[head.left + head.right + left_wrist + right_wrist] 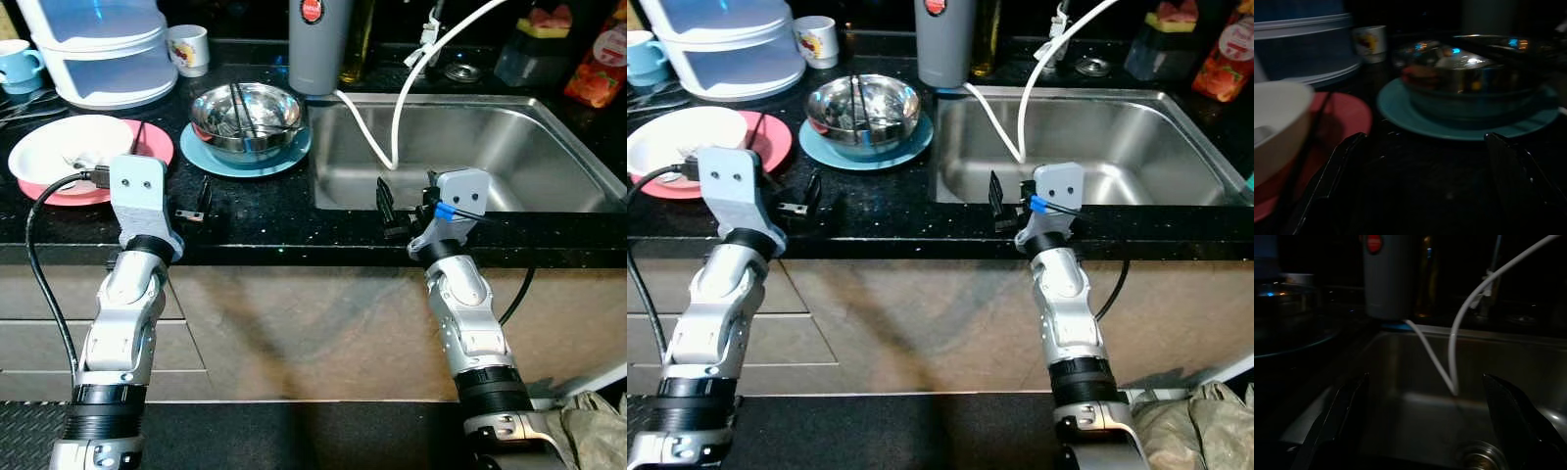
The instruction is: Kitchen organization
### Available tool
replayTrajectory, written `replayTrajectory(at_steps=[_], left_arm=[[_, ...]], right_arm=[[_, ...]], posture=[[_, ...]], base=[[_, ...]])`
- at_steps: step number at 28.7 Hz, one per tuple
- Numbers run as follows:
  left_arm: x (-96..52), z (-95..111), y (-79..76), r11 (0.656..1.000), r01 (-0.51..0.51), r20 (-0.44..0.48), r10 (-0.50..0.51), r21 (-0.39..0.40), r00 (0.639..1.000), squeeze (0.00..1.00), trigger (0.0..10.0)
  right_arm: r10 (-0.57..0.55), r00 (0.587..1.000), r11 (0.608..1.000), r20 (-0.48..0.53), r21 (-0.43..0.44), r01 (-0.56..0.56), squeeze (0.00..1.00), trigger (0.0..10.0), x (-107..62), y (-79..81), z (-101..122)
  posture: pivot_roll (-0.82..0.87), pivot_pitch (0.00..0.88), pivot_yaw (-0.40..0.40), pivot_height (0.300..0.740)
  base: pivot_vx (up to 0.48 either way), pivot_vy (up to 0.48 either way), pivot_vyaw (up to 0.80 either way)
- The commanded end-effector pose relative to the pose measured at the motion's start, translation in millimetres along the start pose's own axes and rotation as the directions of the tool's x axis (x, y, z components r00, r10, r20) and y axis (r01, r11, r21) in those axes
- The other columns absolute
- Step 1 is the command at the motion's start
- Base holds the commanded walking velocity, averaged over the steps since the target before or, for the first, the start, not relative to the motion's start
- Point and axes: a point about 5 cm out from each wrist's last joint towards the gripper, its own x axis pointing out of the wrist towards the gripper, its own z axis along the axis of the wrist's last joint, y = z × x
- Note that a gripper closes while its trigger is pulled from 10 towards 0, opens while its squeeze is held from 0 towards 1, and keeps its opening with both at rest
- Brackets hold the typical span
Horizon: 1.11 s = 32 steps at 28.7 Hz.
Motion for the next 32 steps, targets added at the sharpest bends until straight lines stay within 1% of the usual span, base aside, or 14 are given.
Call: replayTrajectory(at_steps=[1, 5, 8, 9, 13, 15, 23, 32], left_arm=[[-0.9, -1.9, -0.4, 1.000, 0.004, -0.012, -0.004, -0.013, 1.000, 0.00, 10.0], [-0.9, -1.8, -0.5, 1.000, 0.006, -0.013, -0.006, -0.019, 1.000, 0.00, 10.0], [-2.2, -2.6, -4.6, 0.999, 0.037, -0.016, -0.038, -0.036, 0.999, 0.00, 10.0], [-3.0, 0.4, -7.0, 0.998, 0.049, 0.011, -0.049, -0.041, 0.999, 0.00, 10.0], [-3.0, 3.8, -6.6, 0.998, 0.041, 0.036, -0.039, -0.043, 0.999, 0.00, 10.0], [-2.4, 3.7, -4.7, 0.999, 0.029, 0.030, -0.028, -0.043, 0.999, 0.00, 10.0], [-3.8, 0.1, -4.8, 0.998, 0.036, 0.003, -0.036, -0.041, 0.999, 0.00, 10.0], [-4.2, -5.6, -3.6, 0.999, 0.017, -0.035, -0.018, -0.027, 0.999, 0.00, 10.0]], right_arm=[[-0.009, 1.000, 1.000, -0.001, 0.002, 0.009, 0.00, 10.0, -1.1, -2.9, 0.1], [-0.008, 1.000, 1.000, -0.002, 0.001, 0.008, 0.00, 10.0, -1.2, -2.9, -0.2], [-0.007, 1.000, 1.000, -0.005, 0.001, 0.007, 0.00, 10.0, -1.4, -2.8, -0.7], [-0.006, 1.000, 1.000, -0.008, 0.000, 0.006, 0.00, 10.0, -1.9, -2.8, -1.5], [-0.006, 1.000, 1.000, -0.011, 0.001, 0.006, 0.00, 10.0, -2.2, -3.0, -2.1], [-0.005, 1.000, 1.000, -0.013, 0.002, 0.005, 0.00, 10.0, -2.4, -3.2, -2.4], [-0.002, 1.000, 1.000, -0.017, 0.001, 0.002, 0.00, 10.0, -2.3, -3.3, -2.6], [0.018, 0.998, 1.000, -0.056, 0.006, -0.017, 0.00, 10.0, -3.1, -1.0, -7.9]], posture=[[0.02, 0.067, -0.044, 0.740], [0.02, 0.066, -0.045, 0.740], [0.02, 0.066, -0.045, 0.740], [0.02, 0.066, -0.046, 0.740], [0.02, 0.066, -0.047, 0.740], [0.01, 0.067, -0.048, 0.740], [0.01, 0.070, -0.049, 0.740], [0.01, 0.072, -0.049, 0.740]], base=[[0.255, 0.000, 0.00], [0.193, 0.000, 0.00], [0.000, 0.000, 0.00], [0.000, 0.000, 0.00], [0.000, 0.000, 0.00], [0.000, 0.000, 0.00], [0.000, 0.000, 0.00], [0.000, 0.000, 0.00]])
